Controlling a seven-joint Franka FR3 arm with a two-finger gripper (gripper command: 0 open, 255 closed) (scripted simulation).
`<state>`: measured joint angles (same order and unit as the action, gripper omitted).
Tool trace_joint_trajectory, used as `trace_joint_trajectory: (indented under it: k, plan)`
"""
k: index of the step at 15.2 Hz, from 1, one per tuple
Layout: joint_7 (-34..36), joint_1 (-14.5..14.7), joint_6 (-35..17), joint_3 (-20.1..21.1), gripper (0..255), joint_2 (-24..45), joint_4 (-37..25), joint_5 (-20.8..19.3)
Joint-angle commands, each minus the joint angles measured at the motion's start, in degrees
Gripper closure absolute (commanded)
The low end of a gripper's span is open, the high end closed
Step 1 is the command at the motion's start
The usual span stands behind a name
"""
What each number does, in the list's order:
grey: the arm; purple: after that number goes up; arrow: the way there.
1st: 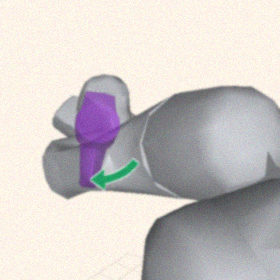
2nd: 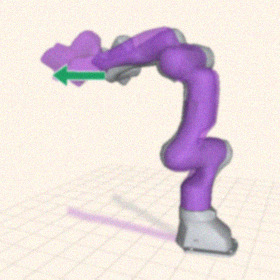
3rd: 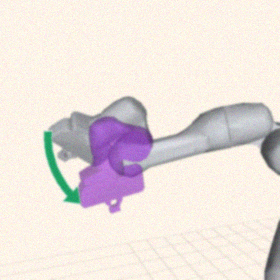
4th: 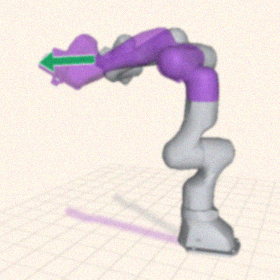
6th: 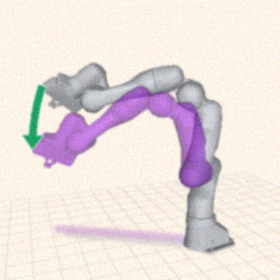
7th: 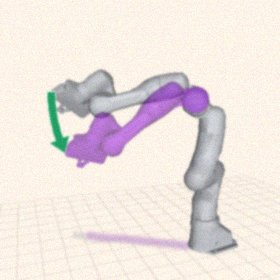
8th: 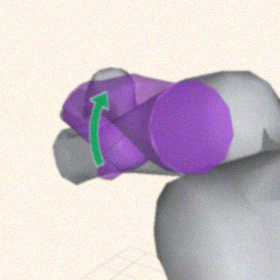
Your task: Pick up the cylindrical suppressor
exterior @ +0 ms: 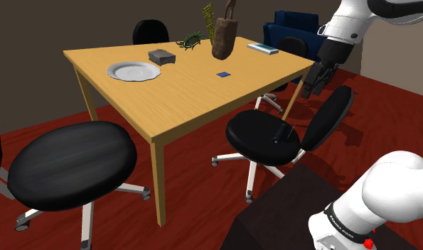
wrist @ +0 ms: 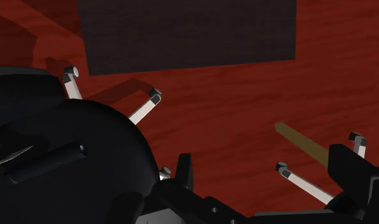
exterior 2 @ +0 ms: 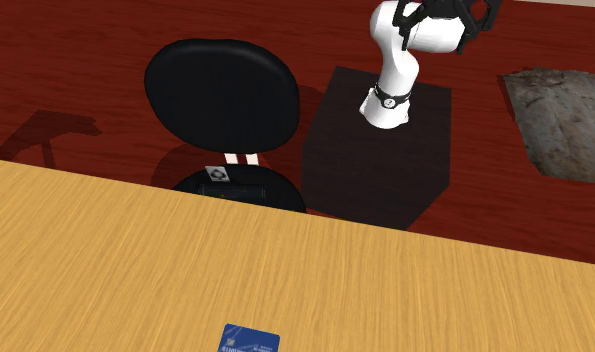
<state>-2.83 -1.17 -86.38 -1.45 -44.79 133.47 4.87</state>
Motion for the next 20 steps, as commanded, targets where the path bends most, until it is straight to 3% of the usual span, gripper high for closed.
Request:
trace_joint_trajectory:
  k: [1,10,20]
  plan:
    - [0.00,0.00,0.00,0.00,0,0.00,0.00,0.00]
    - [4.06,-4.81,-16.37,-2.36,0,11.15,4.51,-1.45]
    - [8.14,-9.42,-32.84,-5.99,0,27.39,3.96,-1.78]
